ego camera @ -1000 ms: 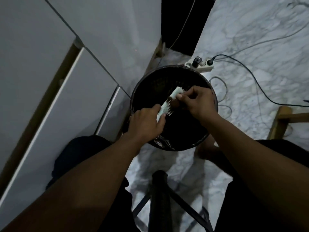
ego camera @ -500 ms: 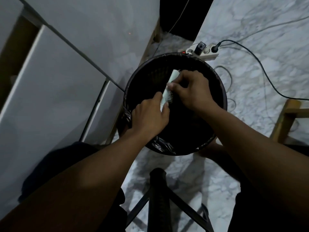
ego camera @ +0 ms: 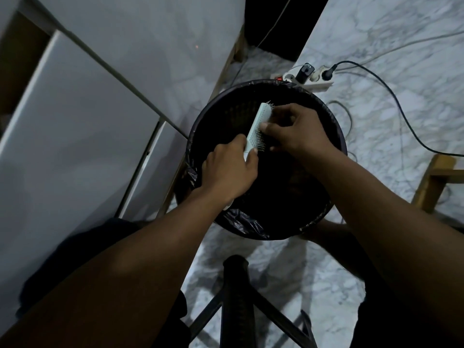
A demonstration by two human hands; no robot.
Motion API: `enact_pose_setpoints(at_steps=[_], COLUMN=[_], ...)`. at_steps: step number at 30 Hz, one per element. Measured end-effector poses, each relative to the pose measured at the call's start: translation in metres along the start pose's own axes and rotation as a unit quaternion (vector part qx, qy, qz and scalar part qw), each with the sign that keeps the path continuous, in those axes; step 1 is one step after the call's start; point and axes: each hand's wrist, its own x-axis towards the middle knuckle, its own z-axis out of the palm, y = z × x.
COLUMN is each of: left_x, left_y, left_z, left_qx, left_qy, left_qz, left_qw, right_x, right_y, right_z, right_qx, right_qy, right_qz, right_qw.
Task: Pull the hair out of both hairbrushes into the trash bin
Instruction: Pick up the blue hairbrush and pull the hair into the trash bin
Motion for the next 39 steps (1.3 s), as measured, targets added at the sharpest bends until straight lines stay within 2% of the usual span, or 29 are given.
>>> enact_pose_setpoints(at_steps=[4, 11, 12, 15, 17, 19, 21, 25, 29, 31, 33, 35, 37, 39], left_x=[0.001, 0.007, 0.007, 0.007, 0.008, 0.007, 0.006, 0.006, 0.006, 0.005, 0.004, 0.004, 0.003, 0.002], left_y=[-0.002, -0.005, -0.005, -0.006, -0.006, -0.006, -0.005, -0.002, -0.002, -0.002, -0.002, 0.0, 0.001, 0.001], left_z=[0.002, 0.002, 0.003, 0.004, 0.004, 0.004, 0.004, 0.001, -0.001, -0.001, -0.001, -0.001, -0.001, -0.001], left_qx=[-0.016, -0.057, -0.055, -0.052, -0.053, -0.051, -0.053, -0.055, -0.044, -0.039, -0.038, -0.033, -0.016, -0.001], left_qy=[-0.008, -0.004, -0.007, -0.009, -0.005, -0.012, -0.023, -0.026, -0.026, -0.025, -0.025, -0.023, -0.024, -0.024], left_qz=[0.008, -0.022, -0.022, -0.02, -0.025, -0.027, -0.029, -0.038, -0.041, -0.046, -0.048, -0.044, -0.035, -0.025], left_qw=[1.0, 0.998, 0.998, 0.998, 0.998, 0.998, 0.998, 0.997, 0.998, 0.998, 0.998, 0.998, 0.999, 0.999], right_x=[0.0, 0.001, 0.001, 0.001, -0.002, -0.002, -0.002, -0.003, -0.003, -0.002, -0.001, -0.001, -0.003, -0.002], right_y=[-0.002, -0.006, -0.007, -0.004, 0.0, 0.004, 0.002, -0.003, -0.008, -0.009, -0.006, -0.002, 0.0, 0.004], right_z=[-0.005, -0.009, -0.009, -0.007, -0.003, -0.002, -0.003, -0.007, -0.002, -0.003, -0.005, -0.005, -0.001, 0.0], right_qx=[0.042, 0.247, 0.232, 0.038, -0.046, -0.089, -0.07, 0.064, 0.193, 0.215, 0.14, 0.026, -0.007, -0.029], right_qy=[0.039, 0.01, 0.008, -0.004, -0.024, 0.0, 0.029, 0.035, 0.031, 0.017, -0.003, -0.017, -0.015, 0.019], right_qz=[0.011, 0.108, 0.107, 0.018, -0.034, -0.046, -0.035, 0.018, 0.098, 0.136, 0.113, 0.033, -0.014, -0.035], right_qw=[0.998, 0.963, 0.967, 0.999, 0.998, 0.995, 0.996, 0.997, 0.976, 0.967, 0.984, 0.999, 1.0, 0.999])
